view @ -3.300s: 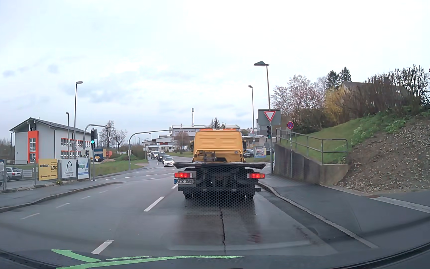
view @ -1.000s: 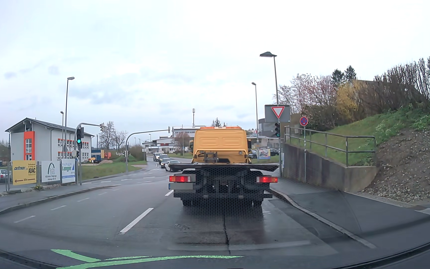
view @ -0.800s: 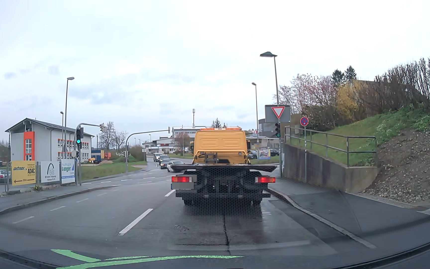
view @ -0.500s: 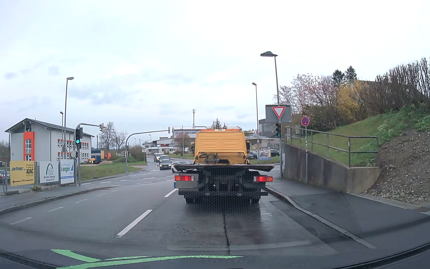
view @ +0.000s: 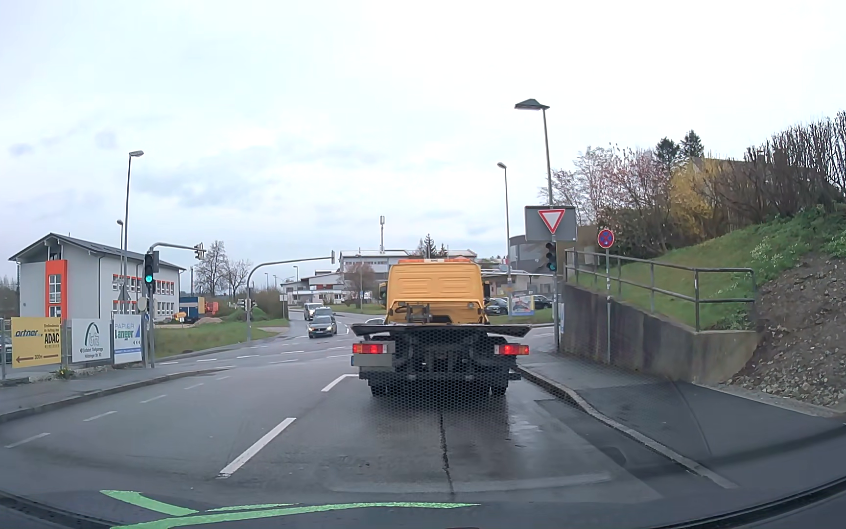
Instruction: Follow the waypoints while adhering to traffic rules and regulations
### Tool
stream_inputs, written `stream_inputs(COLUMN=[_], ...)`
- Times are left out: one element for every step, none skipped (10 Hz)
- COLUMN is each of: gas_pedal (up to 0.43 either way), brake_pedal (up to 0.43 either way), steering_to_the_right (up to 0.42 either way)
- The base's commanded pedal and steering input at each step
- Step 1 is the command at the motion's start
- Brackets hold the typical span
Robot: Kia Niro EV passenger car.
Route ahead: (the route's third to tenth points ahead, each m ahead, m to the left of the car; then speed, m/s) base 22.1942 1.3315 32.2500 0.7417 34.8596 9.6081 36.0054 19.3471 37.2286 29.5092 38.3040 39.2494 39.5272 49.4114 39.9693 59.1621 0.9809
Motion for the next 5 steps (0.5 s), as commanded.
stream_inputs(gas_pedal=[0.157, 0.177, 0.189, 0.197, 0.197], brake_pedal=[0.0, 0.0, 0.0, 0.0, 0.0], steering_to_the_right=[-0.019, -0.019, -0.019, -0.019, -0.019])
